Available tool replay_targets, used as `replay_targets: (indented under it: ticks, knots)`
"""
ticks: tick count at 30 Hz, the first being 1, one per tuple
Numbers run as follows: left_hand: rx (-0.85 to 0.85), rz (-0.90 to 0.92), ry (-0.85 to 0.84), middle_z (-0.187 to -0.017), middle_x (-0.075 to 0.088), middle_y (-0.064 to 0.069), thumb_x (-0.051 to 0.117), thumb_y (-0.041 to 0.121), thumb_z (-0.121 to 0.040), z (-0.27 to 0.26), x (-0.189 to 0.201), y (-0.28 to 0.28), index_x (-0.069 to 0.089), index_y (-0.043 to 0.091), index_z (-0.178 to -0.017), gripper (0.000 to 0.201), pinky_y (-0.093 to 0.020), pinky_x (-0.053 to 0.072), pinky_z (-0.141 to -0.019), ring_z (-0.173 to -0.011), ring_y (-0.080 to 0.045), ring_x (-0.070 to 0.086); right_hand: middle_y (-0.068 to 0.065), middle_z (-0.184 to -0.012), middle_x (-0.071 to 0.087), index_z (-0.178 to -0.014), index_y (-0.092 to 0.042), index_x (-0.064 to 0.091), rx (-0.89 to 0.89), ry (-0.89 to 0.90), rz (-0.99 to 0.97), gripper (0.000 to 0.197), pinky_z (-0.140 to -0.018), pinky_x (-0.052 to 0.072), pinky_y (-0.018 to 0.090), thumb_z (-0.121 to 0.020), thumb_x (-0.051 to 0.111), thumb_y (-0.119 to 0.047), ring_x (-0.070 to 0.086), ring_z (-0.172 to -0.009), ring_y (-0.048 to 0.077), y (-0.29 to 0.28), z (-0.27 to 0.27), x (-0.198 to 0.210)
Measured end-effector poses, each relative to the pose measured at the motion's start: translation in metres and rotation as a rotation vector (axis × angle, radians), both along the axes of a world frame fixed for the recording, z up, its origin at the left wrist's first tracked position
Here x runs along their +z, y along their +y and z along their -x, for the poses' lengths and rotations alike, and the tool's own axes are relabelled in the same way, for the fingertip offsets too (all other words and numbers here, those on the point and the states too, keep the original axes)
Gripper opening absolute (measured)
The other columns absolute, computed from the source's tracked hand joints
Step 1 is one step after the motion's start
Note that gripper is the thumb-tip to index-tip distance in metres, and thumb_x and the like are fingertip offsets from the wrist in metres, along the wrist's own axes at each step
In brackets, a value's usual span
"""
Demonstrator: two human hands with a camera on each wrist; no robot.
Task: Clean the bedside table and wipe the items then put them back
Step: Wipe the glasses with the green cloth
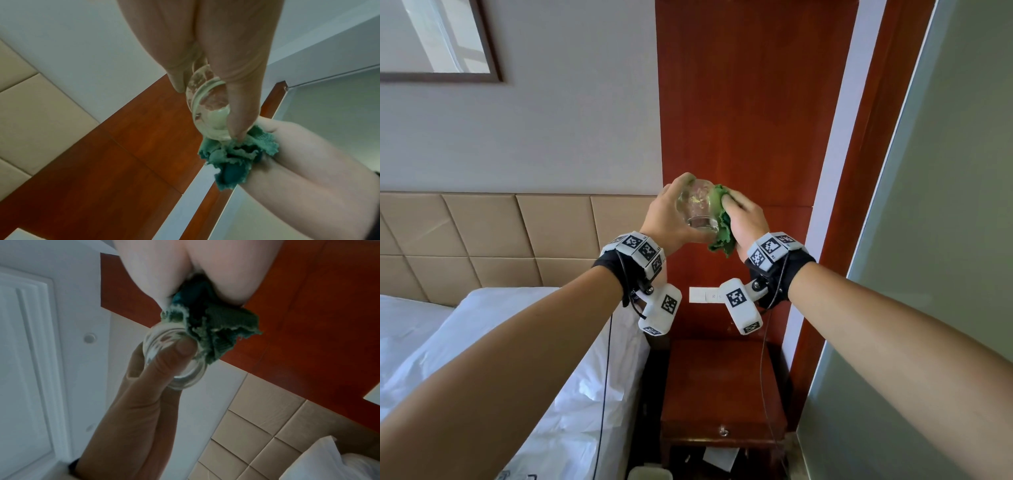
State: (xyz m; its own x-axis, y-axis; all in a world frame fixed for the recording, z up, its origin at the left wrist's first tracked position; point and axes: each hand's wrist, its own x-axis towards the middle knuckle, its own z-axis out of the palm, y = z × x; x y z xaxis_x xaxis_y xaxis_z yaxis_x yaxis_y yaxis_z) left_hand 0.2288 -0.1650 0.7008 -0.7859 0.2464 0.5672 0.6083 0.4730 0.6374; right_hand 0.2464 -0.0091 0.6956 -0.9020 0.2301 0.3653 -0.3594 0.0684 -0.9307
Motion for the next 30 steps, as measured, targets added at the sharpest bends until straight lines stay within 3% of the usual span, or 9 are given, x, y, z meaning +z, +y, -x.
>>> replay_targets:
  ticks: [2,4,7,9,14,21,25,28,30]
  knots:
    - [0.014,0.065,0.043,-0.124,0.053,0.007,0.096,0.031,-0.054,-0.002,0.001,0.001,0.037,0.026,-0.147,0.11,-0.003,0.036,-0.082,-0.107,-0.009,0.052,-0.005,-0.12,0.069,-0.122,-0.026,0.068,-0.023,0.075,-0.072,0.031,-0.1,0.051,0.041,-0.093,0.055,-0.029,0.064,-0.111,0.013,0.003,-0.004,0.005]
    - [0.016,0.104,0.07,-0.125,0.053,0.005,0.096,0.031,-0.053,-0.004,0.001,0.001,0.037,0.024,-0.147,0.111,0.002,0.029,-0.077,-0.107,-0.008,0.051,-0.006,-0.124,0.067,-0.125,-0.021,0.067,-0.051,0.148,-0.178,0.031,-0.099,0.051,0.032,-0.098,0.052,-0.021,0.062,-0.108,0.006,0.005,-0.008,0.01]
    - [0.029,0.123,0.098,-0.124,0.053,0.003,0.096,0.03,-0.053,-0.006,0.002,0.001,0.038,0.022,-0.147,0.111,-0.001,0.03,-0.08,-0.107,-0.009,0.051,-0.004,-0.134,0.061,-0.131,-0.02,0.063,-0.114,0.227,-0.37,0.033,-0.084,0.045,0.004,-0.1,0.051,-0.022,0.056,-0.098,-0.01,0.008,-0.01,0.009]
    - [0.043,0.139,0.107,-0.124,0.054,0.002,0.096,0.03,-0.054,-0.007,0.003,0.002,0.038,0.02,-0.147,0.11,-0.009,0.034,-0.085,-0.107,-0.009,0.051,-0.001,-0.14,0.056,-0.135,-0.018,0.059,-0.142,0.273,-0.453,0.035,-0.075,0.038,-0.005,-0.101,0.051,-0.023,0.05,-0.102,-0.015,0.01,-0.012,0.004]
    - [0.079,0.156,0.092,-0.12,0.054,0.002,0.095,0.03,-0.053,-0.008,0.002,0.004,0.04,0.02,-0.145,0.107,-0.022,0.039,-0.087,-0.104,-0.013,0.052,-0.003,-0.146,0.048,-0.141,-0.019,0.053,-0.125,0.354,-0.622,0.04,-0.088,0.043,0.004,-0.101,0.052,-0.022,0.061,-0.116,0.012,0.015,-0.019,-0.009]
    - [0.113,0.116,0.022,-0.112,0.055,0.002,0.092,0.031,-0.056,-0.002,0.004,0.005,0.046,0.022,-0.136,0.093,-0.02,0.042,-0.08,-0.102,-0.016,0.056,-0.005,-0.147,0.047,-0.137,-0.021,0.056,-0.095,0.471,-0.835,0.038,-0.11,0.035,0.017,-0.1,0.053,-0.023,0.045,-0.134,0.009,0.022,-0.025,-0.019]
    - [0.104,0.092,-0.002,-0.111,0.058,0.002,0.091,0.028,-0.055,-0.006,0.006,0.011,0.046,0.025,-0.133,0.09,-0.027,0.051,-0.082,-0.1,-0.017,0.059,-0.009,-0.147,0.046,-0.137,-0.024,0.056,-0.069,0.426,-0.765,0.038,-0.102,0.042,0.012,-0.1,0.053,-0.024,0.051,-0.128,0.008,0.026,-0.028,-0.016]
    - [0.075,0.096,0.011,-0.109,0.058,0.002,0.088,0.035,-0.05,-0.011,0.008,0.015,0.047,0.028,-0.127,0.087,-0.037,0.057,-0.086,-0.097,-0.017,0.06,-0.012,-0.146,0.047,-0.137,-0.029,0.056,-0.094,0.363,-0.685,0.038,-0.088,0.056,0.028,-0.099,0.052,-0.03,0.067,-0.105,0.023,0.023,-0.026,-0.009]
    - [0.064,0.121,0.026,-0.11,0.057,0.002,0.086,0.04,-0.047,-0.015,0.01,0.018,0.047,0.027,-0.129,0.091,-0.04,0.056,-0.087,-0.097,-0.017,0.059,-0.01,-0.146,0.047,-0.138,-0.027,0.055,-0.101,0.324,-0.626,0.038,-0.096,0.051,0.024,-0.1,0.051,-0.031,0.063,-0.115,0.021,0.022,-0.022,-0.003]
